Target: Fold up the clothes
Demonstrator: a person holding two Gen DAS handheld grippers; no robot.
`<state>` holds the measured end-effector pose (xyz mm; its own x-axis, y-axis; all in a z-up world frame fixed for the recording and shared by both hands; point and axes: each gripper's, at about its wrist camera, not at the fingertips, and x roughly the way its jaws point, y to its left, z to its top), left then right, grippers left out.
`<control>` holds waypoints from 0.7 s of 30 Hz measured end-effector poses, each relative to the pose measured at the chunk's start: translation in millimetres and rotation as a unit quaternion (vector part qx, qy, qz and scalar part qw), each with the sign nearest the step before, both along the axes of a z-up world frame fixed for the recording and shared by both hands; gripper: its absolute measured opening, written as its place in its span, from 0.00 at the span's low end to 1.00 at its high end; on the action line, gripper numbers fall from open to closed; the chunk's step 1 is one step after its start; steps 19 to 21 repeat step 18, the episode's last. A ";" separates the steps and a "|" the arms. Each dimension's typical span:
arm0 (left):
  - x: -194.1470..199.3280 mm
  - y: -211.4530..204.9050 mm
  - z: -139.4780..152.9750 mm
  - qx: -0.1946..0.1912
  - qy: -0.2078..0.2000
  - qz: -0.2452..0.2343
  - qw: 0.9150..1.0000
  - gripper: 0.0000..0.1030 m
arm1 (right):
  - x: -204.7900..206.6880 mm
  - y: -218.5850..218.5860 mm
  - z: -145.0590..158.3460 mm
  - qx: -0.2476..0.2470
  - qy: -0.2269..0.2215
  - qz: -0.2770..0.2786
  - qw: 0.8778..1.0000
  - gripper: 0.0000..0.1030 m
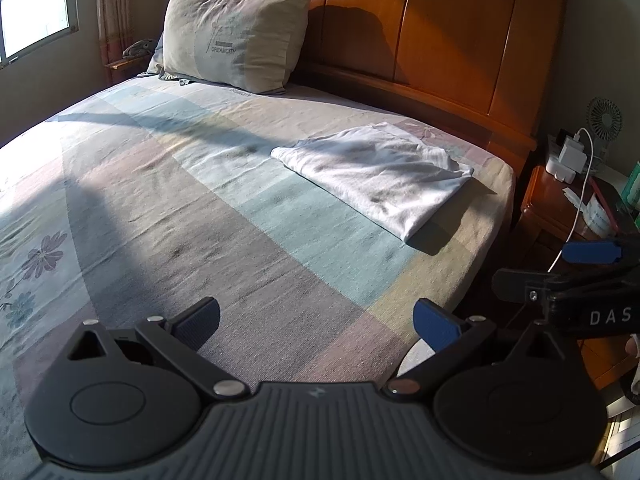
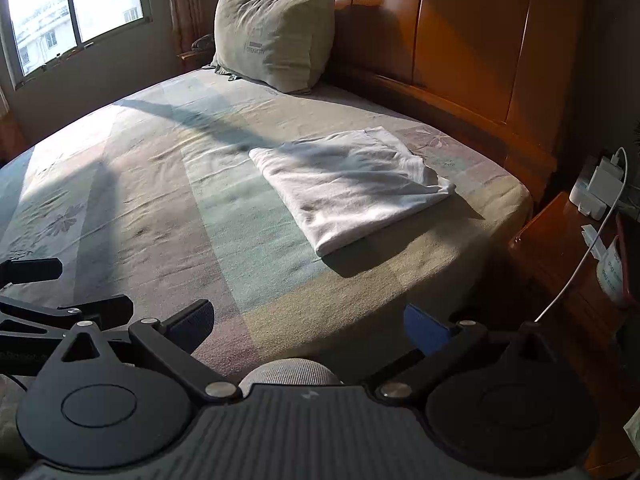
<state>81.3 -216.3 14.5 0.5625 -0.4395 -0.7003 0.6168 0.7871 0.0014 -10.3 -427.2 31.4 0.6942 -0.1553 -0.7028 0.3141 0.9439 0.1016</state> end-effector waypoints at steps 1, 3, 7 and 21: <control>-0.2 -0.3 0.1 0.001 -0.001 0.000 1.000 0.99 | 0.2 -0.2 -0.1 0.000 0.000 0.000 1.000 1.00; -0.8 -0.8 0.5 0.000 -0.002 -0.001 1.000 0.99 | 0.6 -0.4 -0.4 0.001 0.001 0.001 1.000 1.00; -0.8 -1.4 1.1 -0.003 -0.003 -0.002 1.000 0.99 | 1.6 -0.9 -1.3 0.000 0.002 0.000 1.000 1.00; -0.6 -3.6 -0.6 0.001 -0.002 -0.002 1.000 0.99 | 2.5 -2.2 -2.9 -0.001 0.005 -0.001 1.000 1.00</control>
